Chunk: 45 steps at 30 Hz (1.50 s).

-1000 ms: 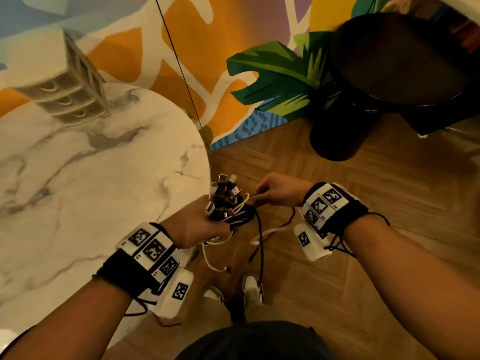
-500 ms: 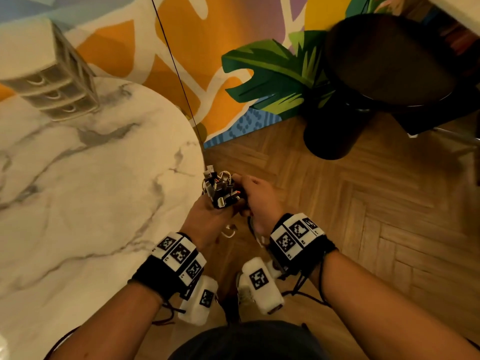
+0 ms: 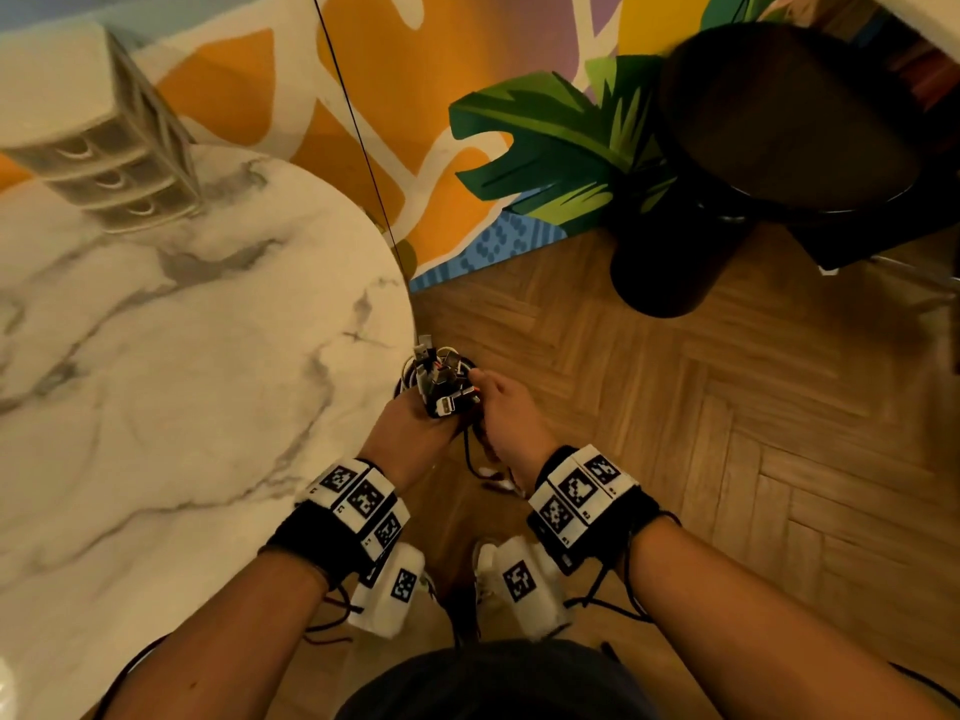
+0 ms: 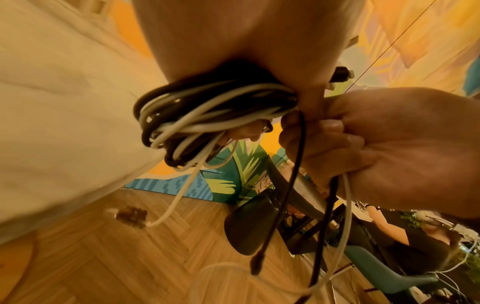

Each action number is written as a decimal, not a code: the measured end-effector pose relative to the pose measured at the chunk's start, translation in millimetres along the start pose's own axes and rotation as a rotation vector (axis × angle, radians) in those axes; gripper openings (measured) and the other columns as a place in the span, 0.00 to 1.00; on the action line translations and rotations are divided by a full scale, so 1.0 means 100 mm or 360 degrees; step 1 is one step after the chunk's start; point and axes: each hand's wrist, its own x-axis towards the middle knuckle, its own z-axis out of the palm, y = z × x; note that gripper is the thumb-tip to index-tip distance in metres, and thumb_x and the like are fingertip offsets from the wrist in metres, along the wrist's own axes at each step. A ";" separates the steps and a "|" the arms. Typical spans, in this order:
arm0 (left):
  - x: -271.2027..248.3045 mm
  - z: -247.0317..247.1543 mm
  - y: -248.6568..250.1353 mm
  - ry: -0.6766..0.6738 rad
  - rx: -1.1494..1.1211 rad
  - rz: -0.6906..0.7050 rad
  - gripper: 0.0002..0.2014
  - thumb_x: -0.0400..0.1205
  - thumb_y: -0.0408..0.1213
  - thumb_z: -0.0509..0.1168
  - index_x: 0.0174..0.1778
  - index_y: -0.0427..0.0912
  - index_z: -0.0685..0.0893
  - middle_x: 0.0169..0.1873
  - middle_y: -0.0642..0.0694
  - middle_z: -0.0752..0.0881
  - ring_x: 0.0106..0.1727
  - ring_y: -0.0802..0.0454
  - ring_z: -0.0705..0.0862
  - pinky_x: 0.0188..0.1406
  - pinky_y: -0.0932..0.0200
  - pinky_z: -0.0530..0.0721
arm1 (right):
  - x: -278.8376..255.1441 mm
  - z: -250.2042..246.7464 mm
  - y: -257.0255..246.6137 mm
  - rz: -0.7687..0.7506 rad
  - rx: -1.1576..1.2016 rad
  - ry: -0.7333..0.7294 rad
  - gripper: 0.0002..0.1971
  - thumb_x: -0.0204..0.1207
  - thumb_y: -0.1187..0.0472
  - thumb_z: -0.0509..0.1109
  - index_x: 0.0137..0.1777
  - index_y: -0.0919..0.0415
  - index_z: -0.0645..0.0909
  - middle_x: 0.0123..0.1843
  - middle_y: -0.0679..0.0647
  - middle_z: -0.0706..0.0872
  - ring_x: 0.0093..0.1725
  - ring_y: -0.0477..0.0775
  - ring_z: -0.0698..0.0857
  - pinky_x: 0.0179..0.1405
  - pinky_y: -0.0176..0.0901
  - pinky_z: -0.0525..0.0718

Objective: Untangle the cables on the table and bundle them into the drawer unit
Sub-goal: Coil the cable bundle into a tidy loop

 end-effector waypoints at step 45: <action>-0.03 -0.48 0.31 -0.1181 -0.1082 0.0073 0.16 0.61 0.34 0.70 0.43 0.33 0.81 0.20 0.47 0.73 0.15 0.57 0.67 0.26 0.55 0.59 | 0.48 -0.43 0.31 -0.0276 -0.1644 -0.0341 0.06 0.78 0.64 0.65 0.40 0.61 0.80 0.51 0.64 0.87 0.51 0.64 0.85 0.50 0.53 0.82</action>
